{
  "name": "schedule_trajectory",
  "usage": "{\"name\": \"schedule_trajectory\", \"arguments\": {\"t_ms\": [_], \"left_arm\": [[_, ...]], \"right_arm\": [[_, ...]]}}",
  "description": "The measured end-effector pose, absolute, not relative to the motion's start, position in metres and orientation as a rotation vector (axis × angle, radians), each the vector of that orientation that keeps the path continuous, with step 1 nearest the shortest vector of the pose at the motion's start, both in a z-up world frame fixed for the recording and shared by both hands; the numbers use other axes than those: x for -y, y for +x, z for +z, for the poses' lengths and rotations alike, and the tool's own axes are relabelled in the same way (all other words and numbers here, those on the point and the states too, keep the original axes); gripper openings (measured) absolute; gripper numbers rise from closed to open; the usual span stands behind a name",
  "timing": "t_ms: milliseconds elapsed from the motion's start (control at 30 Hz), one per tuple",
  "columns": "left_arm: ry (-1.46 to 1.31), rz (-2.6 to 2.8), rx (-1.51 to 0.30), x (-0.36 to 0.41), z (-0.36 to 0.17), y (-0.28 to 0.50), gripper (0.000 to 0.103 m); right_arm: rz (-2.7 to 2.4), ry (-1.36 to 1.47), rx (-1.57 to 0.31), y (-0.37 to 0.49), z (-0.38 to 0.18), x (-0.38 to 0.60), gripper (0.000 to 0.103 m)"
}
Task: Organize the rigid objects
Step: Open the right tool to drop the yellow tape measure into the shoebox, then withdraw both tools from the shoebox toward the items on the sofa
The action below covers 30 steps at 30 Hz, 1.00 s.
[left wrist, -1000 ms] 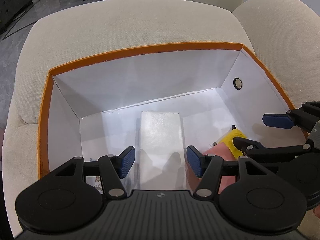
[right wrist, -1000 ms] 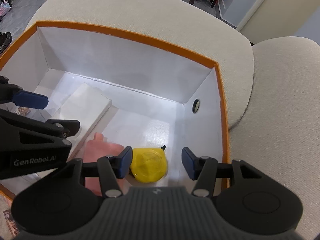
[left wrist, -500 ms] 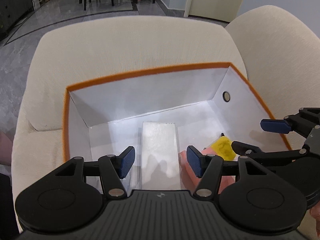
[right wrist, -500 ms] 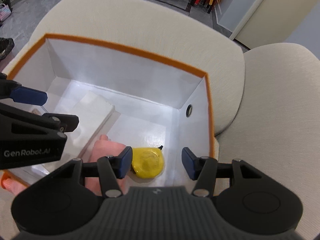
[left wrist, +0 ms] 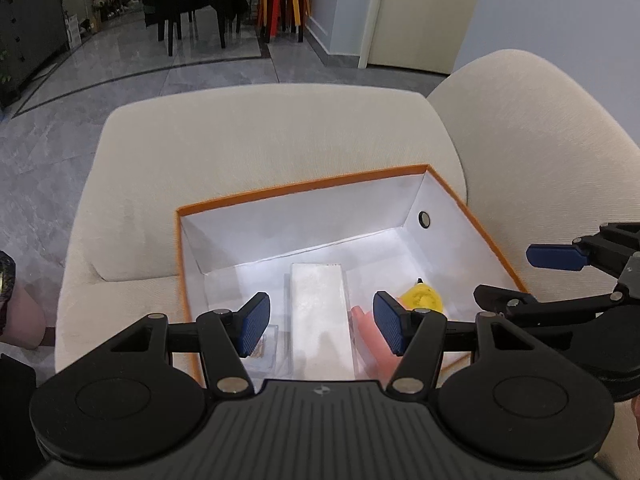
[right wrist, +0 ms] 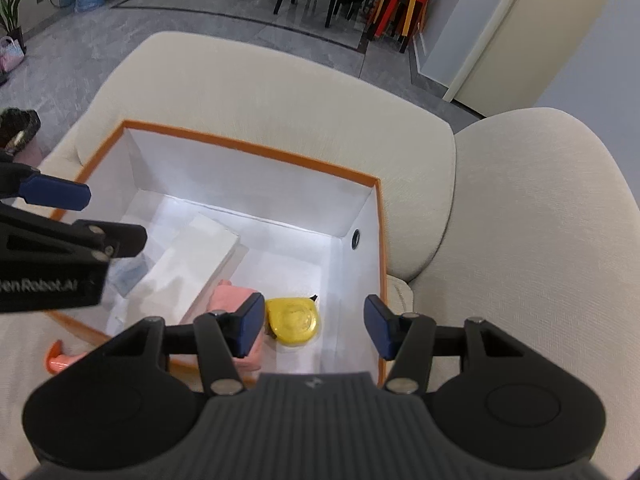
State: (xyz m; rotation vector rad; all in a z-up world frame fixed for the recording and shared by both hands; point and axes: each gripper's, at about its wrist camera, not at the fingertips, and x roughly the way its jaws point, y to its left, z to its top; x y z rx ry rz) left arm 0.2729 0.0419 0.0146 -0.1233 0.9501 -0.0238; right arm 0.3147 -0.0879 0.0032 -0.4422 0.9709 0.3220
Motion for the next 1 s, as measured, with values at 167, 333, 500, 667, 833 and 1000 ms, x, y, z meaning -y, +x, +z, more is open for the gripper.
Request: {"name": "schedule_trajectory", "arguments": {"t_ms": [167, 333, 500, 667, 833, 1000], "left_arm": [[-0.116, -0.034, -0.929, -0.043, 0.024, 0.256, 0.07], [-0.119, -0.046, -0.902, -0.047, 0.03, 0.233, 0.07], [-0.131, -0.053, -0.899, -0.053, 0.023, 0.208, 0.07], [-0.099, -0.053, -0.897, -0.055, 0.014, 0.188, 0.07], [-0.113, -0.073, -0.887, -0.059, 0.002, 0.17, 0.07], [-0.132, -0.075, -0.885, -0.064, -0.016, 0.149, 0.072]], "right_arm": [[0.329, -0.387, -0.966, 0.297, 0.014, 0.098, 0.055], [0.34, -0.337, -0.963, 0.279, 0.019, 0.107, 0.056], [0.349, -0.309, -0.964, 0.259, 0.017, 0.121, 0.056], [0.363, -0.287, -0.976, 0.24, 0.008, 0.133, 0.056], [0.375, -0.254, -0.99, 0.225, -0.006, 0.143, 0.058], [0.377, -0.222, -1.009, 0.214, -0.027, 0.153, 0.058]]}}
